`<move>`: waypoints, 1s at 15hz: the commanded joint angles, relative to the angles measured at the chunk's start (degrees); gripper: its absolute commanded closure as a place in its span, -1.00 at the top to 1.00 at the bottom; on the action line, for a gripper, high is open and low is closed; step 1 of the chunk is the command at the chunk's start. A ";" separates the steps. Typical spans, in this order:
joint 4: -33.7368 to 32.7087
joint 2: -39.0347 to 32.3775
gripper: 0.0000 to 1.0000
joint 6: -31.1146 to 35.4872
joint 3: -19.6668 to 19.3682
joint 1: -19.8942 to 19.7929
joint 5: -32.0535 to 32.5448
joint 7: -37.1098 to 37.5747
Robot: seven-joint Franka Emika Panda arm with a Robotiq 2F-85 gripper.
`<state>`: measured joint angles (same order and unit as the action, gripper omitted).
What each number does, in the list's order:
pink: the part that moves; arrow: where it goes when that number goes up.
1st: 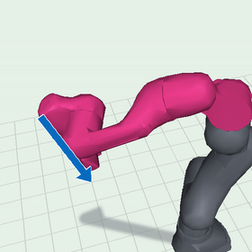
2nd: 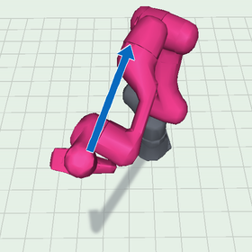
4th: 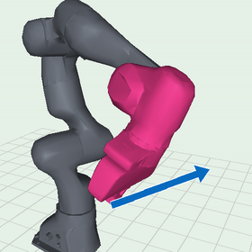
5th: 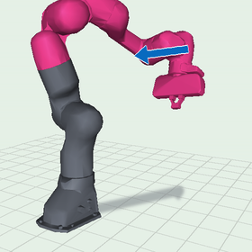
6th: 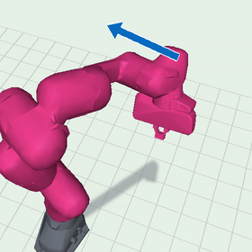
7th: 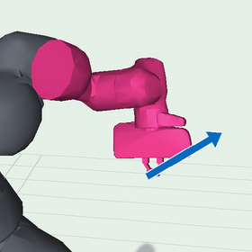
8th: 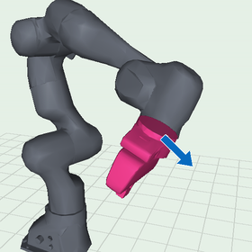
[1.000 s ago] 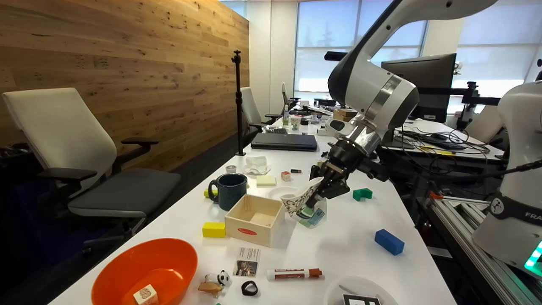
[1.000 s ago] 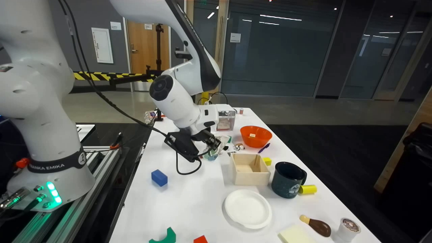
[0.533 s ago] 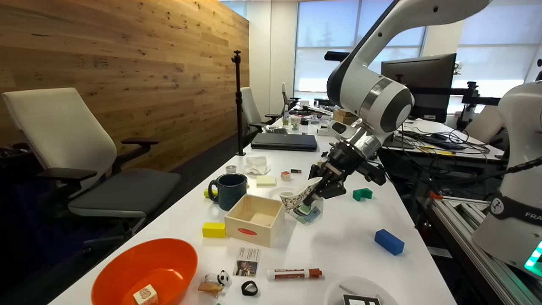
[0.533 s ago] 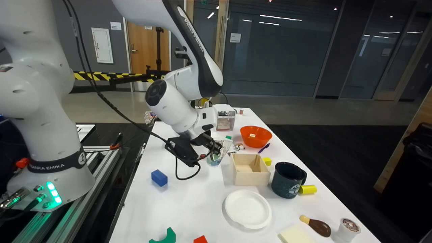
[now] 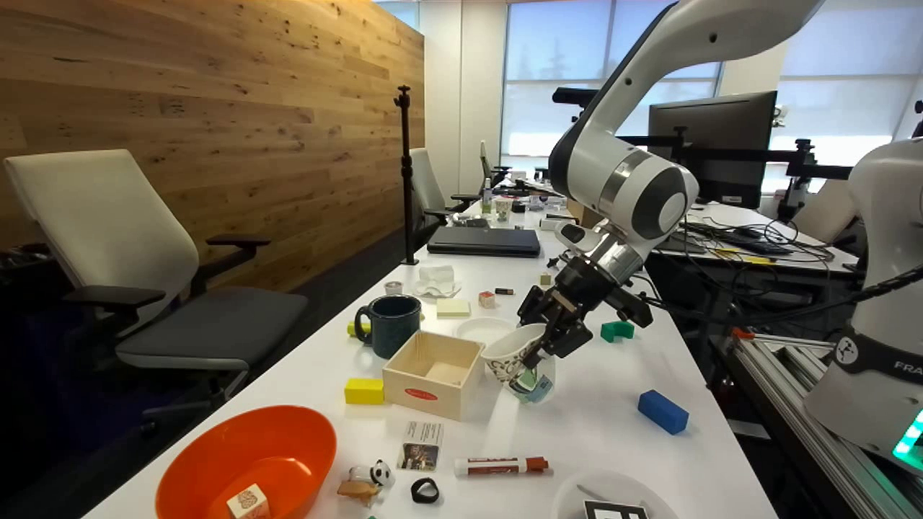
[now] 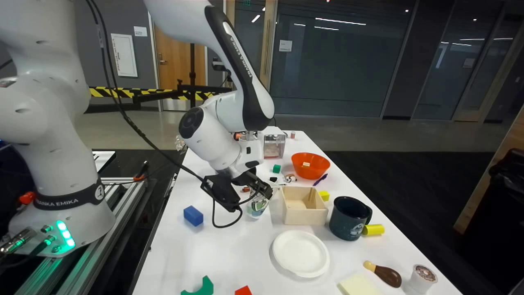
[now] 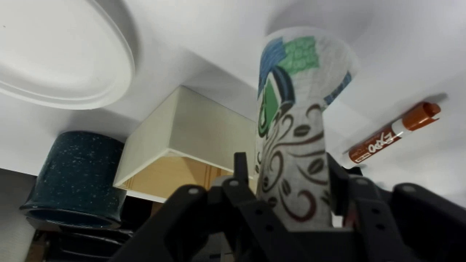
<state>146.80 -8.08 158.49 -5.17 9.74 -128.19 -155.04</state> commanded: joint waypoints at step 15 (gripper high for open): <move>2.04 4.01 1.00 6.97 1.67 1.13 0.79 4.08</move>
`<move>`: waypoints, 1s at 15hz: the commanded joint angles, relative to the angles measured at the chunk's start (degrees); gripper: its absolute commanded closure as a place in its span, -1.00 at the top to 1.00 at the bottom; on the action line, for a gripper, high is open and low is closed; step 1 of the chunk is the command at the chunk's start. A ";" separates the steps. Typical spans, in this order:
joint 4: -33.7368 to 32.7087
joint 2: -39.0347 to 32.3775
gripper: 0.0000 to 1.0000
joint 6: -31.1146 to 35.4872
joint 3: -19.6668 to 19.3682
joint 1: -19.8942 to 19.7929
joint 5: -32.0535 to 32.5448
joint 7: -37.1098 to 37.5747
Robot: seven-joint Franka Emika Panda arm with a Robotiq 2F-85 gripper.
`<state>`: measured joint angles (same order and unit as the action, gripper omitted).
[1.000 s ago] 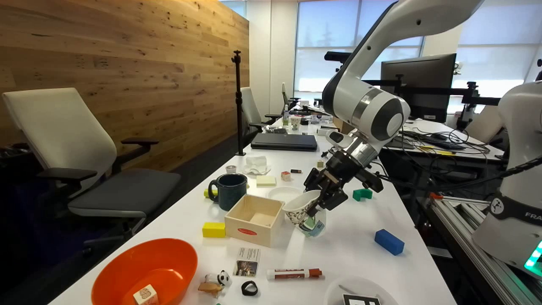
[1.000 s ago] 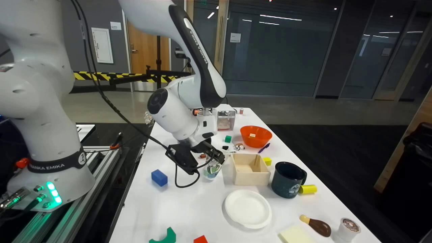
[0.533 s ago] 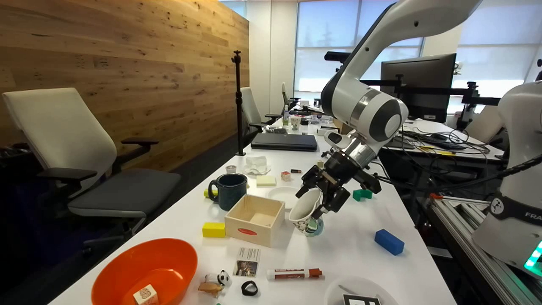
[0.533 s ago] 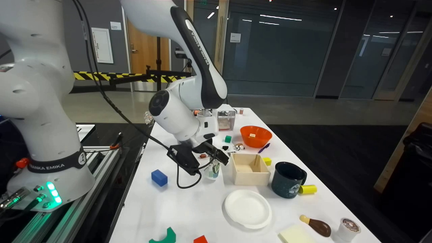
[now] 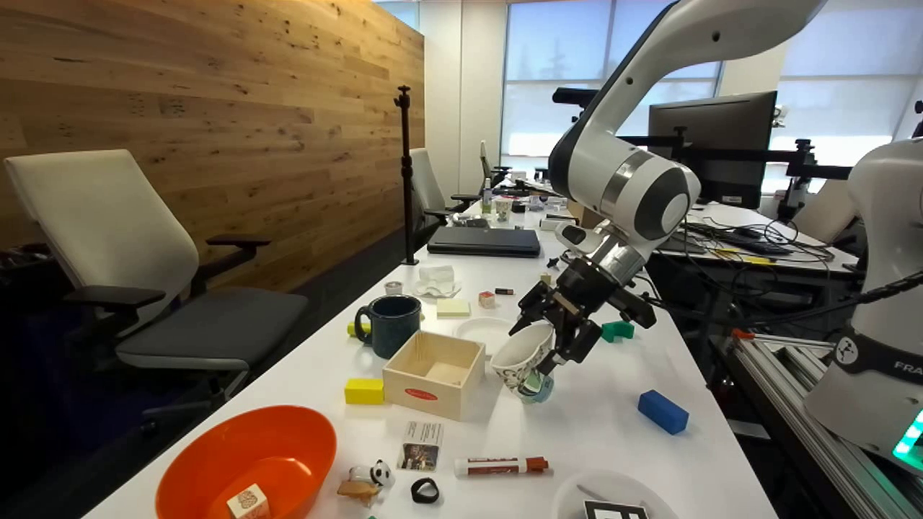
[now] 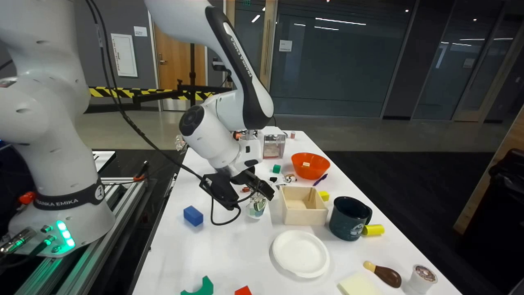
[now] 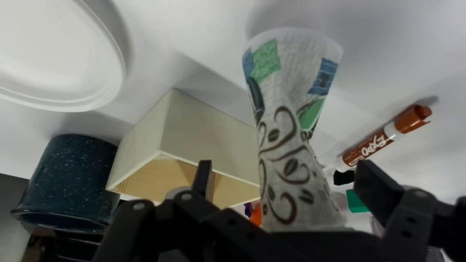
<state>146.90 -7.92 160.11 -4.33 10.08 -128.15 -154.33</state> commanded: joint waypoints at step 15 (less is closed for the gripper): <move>4.77 10.04 1.00 24.47 11.19 4.19 9.72 20.82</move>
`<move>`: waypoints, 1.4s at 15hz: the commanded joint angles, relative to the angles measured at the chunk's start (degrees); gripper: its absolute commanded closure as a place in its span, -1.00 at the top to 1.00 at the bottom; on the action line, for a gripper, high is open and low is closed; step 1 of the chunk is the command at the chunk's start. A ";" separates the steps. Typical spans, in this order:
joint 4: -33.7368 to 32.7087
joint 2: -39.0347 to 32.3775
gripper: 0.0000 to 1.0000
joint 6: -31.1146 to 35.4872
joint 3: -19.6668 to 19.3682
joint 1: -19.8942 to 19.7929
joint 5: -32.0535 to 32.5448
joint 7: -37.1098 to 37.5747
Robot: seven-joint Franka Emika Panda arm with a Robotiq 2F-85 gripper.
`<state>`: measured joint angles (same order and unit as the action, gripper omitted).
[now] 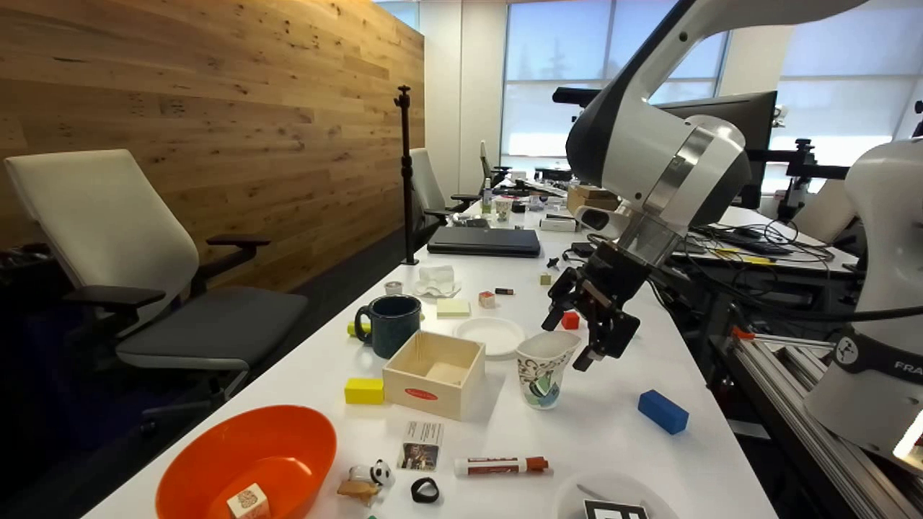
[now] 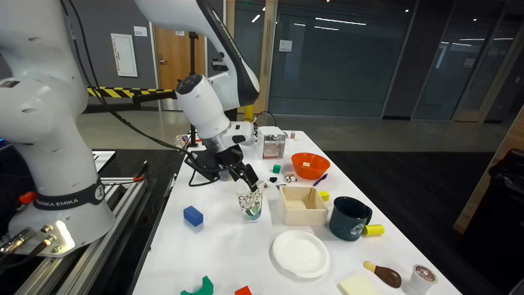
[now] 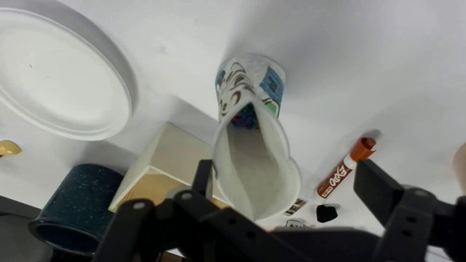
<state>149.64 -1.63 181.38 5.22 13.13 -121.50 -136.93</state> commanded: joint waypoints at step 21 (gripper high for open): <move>3.65 4.20 1.00 6.82 1.90 0.40 12.30 13.70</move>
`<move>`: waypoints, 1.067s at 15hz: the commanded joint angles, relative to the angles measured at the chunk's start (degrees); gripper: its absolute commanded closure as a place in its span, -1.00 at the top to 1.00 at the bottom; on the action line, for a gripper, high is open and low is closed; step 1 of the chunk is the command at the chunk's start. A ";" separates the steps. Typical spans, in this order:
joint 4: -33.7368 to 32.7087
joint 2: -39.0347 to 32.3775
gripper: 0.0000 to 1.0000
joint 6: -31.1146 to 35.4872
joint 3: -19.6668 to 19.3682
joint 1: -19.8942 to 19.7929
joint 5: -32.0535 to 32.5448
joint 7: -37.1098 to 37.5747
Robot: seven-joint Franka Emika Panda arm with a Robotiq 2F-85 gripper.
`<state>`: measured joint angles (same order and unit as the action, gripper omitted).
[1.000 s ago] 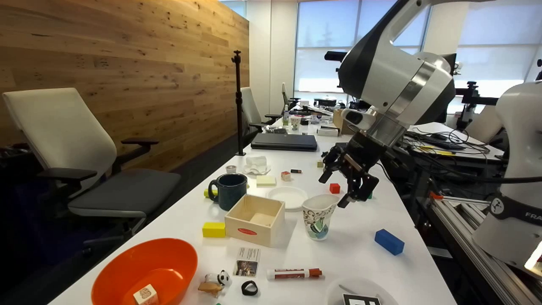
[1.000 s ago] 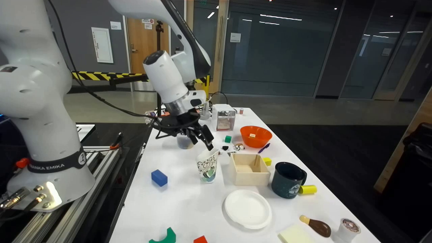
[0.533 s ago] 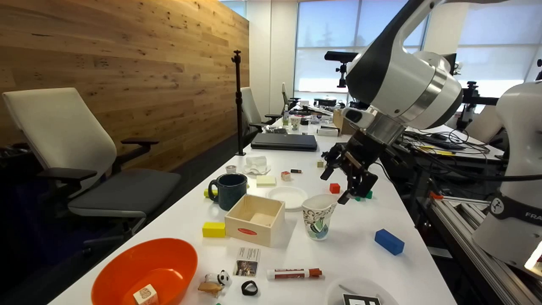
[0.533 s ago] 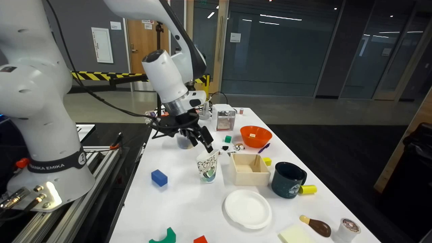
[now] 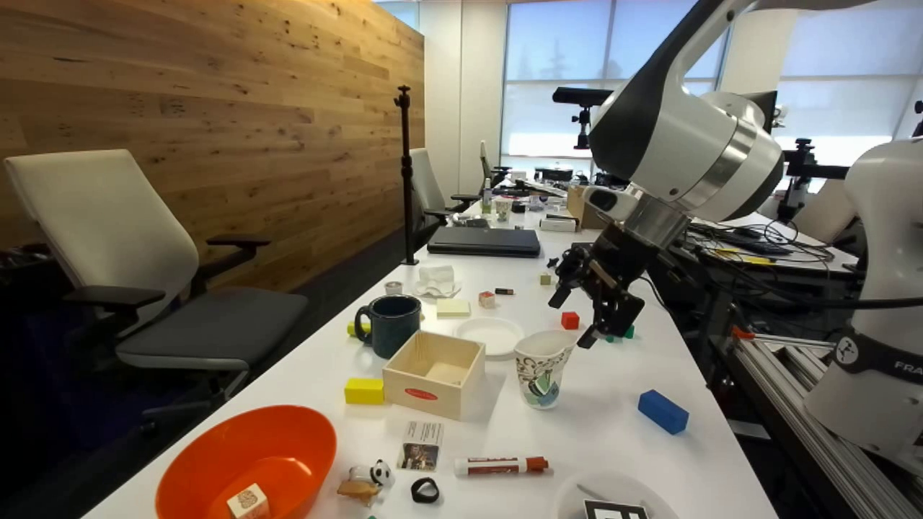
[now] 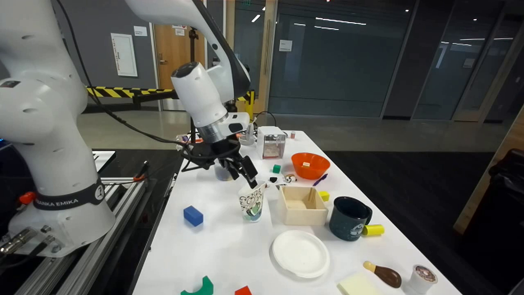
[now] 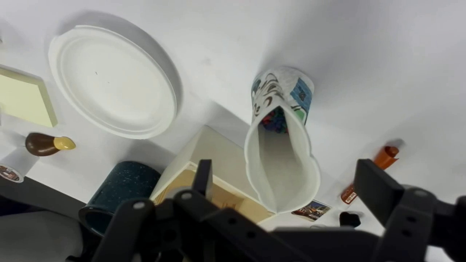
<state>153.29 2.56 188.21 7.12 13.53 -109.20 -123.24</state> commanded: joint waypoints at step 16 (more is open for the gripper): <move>-0.08 1.03 1.00 2.36 2.49 3.56 0.62 4.17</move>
<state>153.02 2.53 189.20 9.43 16.19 -107.57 -120.48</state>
